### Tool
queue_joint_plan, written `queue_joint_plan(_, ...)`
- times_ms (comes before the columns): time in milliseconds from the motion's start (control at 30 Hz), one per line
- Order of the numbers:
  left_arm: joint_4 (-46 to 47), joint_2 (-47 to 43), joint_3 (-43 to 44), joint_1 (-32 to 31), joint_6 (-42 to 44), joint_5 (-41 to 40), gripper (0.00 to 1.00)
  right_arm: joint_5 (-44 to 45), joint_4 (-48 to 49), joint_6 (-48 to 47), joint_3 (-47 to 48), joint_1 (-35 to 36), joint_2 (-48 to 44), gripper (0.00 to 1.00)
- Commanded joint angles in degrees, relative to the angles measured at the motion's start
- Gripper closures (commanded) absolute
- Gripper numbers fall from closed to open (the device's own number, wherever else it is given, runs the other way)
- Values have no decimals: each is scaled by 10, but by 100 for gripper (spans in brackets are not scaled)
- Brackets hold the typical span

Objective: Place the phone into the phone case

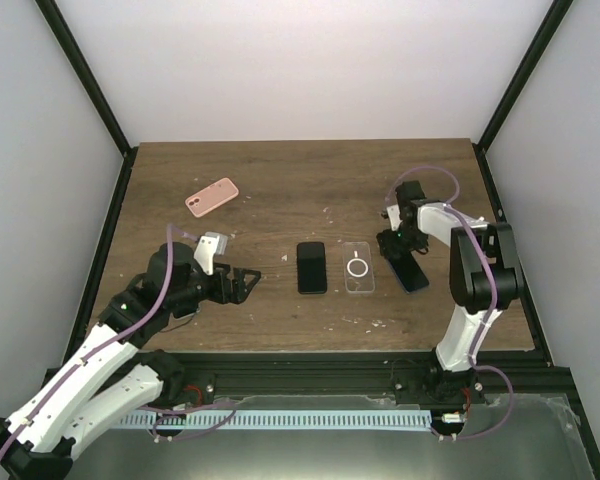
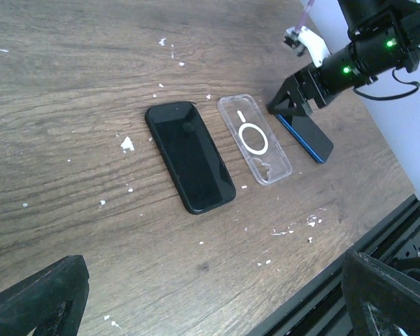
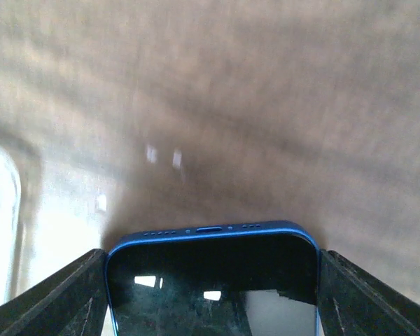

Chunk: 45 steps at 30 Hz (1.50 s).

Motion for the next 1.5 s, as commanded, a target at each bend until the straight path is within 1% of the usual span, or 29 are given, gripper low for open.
queue_joint_plan(0,1,-9,2,2,3,-17,1,-12,64,35,54,-6,53,30)
queue_joint_plan(167,-1,-16,3,2,1,-26,1,-40,48,79,124,-18,113,30)
queue_joint_plan(200,-3,-17,2,2,1,-27,0,-41,41,82,133,-21,126,28)
queue_joint_plan(233,-5,-19,3,2,0,-29,0,-43,34,79,138,-21,130,24)
queue_joint_plan(300,-6,-22,3,2,-1,-32,0,-36,28,63,131,-21,127,14)
queue_joint_plan(333,-5,-23,2,3,-2,-33,0,-31,30,55,120,-21,120,12)
queue_joint_plan(467,-4,-22,2,3,-2,-32,0,-31,31,23,74,-21,86,5)
queue_joint_plan(533,-5,-19,2,2,-2,-32,0,-31,33,16,57,-21,70,3)
queue_joint_plan(700,-4,-18,2,2,-2,-30,0,-43,24,0,31,-21,52,7)
queue_joint_plan(833,-4,-19,2,3,-2,-31,0,-25,19,1,21,-21,54,15)
queue_joint_plan(900,-4,-19,2,2,-2,-31,0,-17,9,7,22,-21,56,16)
queue_joint_plan(1033,-4,-17,2,2,-2,-30,0,-3,1,16,12,-20,41,18)
queue_joint_plan(1267,-3,-20,1,3,-2,-30,0,-1,7,20,-12,-20,19,18)
queue_joint_plan(1300,-3,-20,2,3,-2,-30,0,-4,9,19,-17,-20,19,20)
queue_joint_plan(1367,-3,-20,2,3,-2,-30,0,-5,13,20,-21,-19,22,29)
queue_joint_plan(1400,-3,-20,2,3,-2,-31,0,-1,13,23,-23,-19,23,30)
queue_joint_plan(1467,-3,-22,1,3,-2,-32,0,2,19,28,-27,-16,23,31)
